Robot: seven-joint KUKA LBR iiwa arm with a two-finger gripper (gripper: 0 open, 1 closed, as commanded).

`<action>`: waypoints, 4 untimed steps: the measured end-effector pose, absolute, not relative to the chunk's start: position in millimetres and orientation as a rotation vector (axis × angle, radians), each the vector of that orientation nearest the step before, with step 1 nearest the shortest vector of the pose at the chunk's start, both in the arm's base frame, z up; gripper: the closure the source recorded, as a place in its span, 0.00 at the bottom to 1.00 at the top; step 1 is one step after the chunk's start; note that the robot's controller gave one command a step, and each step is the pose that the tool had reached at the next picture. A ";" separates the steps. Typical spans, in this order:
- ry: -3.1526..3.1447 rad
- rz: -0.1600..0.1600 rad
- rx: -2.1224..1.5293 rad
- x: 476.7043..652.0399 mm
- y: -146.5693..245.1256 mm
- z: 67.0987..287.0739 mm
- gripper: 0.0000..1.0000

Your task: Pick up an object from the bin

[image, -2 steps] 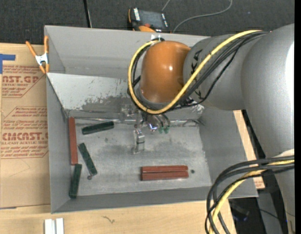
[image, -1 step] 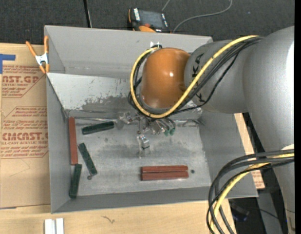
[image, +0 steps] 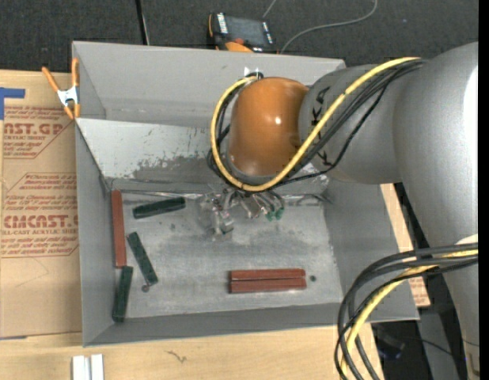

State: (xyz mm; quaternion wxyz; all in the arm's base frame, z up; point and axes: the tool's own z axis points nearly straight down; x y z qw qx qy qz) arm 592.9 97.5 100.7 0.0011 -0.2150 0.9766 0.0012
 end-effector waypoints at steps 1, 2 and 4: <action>3.066 0.004 -0.675 592.9 97.5 100.6 0.00; 3.108 0.002 -0.495 518.1 79.9 72.3 0.00; 3.126 0.002 -0.355 512.5 1.7 66.8 0.00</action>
Offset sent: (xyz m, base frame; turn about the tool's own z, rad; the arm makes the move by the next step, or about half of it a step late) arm 0.0000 0.0000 0.0000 0.0000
